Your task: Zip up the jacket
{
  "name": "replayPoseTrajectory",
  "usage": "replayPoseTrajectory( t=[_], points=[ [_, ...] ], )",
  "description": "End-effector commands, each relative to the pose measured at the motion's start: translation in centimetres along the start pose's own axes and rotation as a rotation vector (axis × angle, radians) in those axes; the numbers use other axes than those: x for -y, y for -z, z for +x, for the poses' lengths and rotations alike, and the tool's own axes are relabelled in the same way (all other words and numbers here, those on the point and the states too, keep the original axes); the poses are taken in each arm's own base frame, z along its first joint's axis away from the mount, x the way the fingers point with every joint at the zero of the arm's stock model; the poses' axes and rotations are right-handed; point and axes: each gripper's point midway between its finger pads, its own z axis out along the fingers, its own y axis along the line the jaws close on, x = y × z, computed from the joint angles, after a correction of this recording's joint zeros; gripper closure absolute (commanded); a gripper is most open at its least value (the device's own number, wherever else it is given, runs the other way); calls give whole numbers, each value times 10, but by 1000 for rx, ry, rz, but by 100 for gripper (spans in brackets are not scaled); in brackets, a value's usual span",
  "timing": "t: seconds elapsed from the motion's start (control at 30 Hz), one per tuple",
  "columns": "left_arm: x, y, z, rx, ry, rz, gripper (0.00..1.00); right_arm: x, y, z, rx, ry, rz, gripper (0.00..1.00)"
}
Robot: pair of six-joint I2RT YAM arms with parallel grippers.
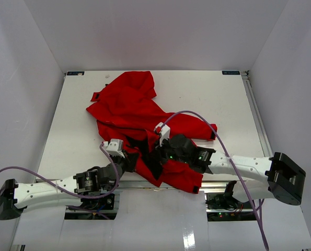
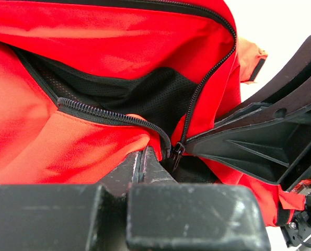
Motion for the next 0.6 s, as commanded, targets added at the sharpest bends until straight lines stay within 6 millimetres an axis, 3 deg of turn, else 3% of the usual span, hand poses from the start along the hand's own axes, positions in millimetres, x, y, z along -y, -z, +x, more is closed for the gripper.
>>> replayPoseTrajectory(
  t=[0.0,0.57],
  points=[
    [0,0,-12,28,10,-22,100,-8,-4,-26,58,19,0,92],
    [4,-2,-15,27,14,-38,100,-16,-10,-21,35,37,-8,92]
  ],
)
